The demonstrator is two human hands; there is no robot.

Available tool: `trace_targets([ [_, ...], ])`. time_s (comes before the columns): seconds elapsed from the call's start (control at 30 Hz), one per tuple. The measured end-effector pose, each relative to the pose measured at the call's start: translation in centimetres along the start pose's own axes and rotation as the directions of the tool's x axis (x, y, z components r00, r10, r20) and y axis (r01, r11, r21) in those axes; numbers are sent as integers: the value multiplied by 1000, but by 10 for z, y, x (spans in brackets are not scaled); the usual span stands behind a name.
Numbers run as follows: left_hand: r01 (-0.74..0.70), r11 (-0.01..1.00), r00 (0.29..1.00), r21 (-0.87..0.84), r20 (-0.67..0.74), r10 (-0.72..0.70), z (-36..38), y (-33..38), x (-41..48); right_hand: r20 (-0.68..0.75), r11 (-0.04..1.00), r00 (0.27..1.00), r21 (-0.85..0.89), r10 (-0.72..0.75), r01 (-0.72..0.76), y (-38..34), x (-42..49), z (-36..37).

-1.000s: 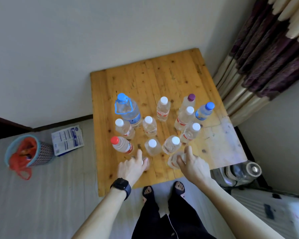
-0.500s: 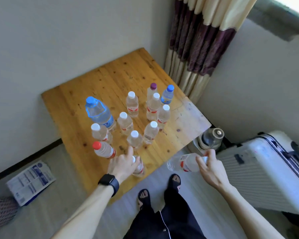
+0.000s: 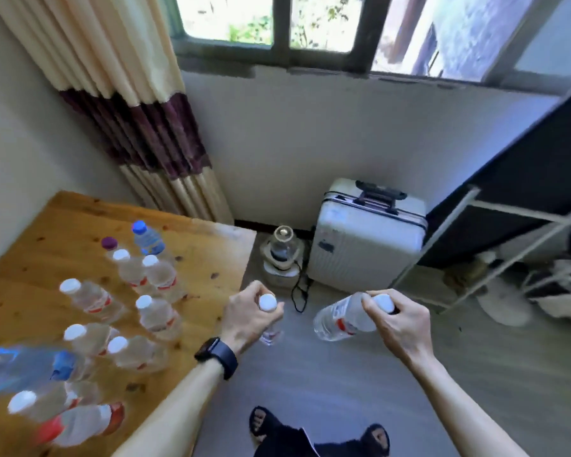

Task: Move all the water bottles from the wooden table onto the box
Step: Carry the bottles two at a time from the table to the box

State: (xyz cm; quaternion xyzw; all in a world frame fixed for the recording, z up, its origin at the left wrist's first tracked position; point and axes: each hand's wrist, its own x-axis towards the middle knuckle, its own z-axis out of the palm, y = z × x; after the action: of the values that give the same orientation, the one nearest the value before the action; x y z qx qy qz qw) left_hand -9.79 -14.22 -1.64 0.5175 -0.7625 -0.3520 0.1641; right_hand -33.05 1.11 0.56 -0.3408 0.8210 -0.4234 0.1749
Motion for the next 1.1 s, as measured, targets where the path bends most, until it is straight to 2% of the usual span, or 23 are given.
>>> trace_targets([
  [0.07,-38,994,999,-106,35,42,19,36,9,-176,984,978,161,109,-81,16,-1,-36],
  [0.13,-20,963,993,-269,109,51,43,74,18,-321,904,894,389,313,-177,37,1,-70],
  [0.2,49,894,971,-445,232,62,73,117,19,-333,742,799,641,501,-198,57,1,-104],
  [0.27,133,822,938,-554,337,75,111,164,10,-277,616,756,760,593,-205,78,-6,-141],
  [0.4,220,767,878,-602,465,113,197,251,-24,-204,551,756,800,622,-238,127,-27,-223],
  [0.53,220,812,831,-541,539,134,282,326,-52,-234,571,731,782,641,-249,170,-36,-304],
  [0.6,129,869,804,-477,564,190,320,363,-69,-286,575,688,785,667,-231,189,-44,-340],
  [0.67,-48,911,762,-409,575,298,357,395,-85,-335,555,618,807,711,-201,210,-55,-375],
  [0.73,-259,915,688,-310,605,400,391,423,-98,-367,519,541,841,757,-154,232,-67,-406],
  [0.8,-334,901,617,-278,658,432,421,449,-109,-383,484,477,869,791,-104,253,-81,-435],
  [0.97,-246,923,482,-297,789,382,495,519,-129,-450,505,331,858,830,-100,305,-103,-491],
  [1.1,-139,950,314,-279,897,310,552,585,-144,-418,436,256,900,871,-15,344,-110,-534],
])
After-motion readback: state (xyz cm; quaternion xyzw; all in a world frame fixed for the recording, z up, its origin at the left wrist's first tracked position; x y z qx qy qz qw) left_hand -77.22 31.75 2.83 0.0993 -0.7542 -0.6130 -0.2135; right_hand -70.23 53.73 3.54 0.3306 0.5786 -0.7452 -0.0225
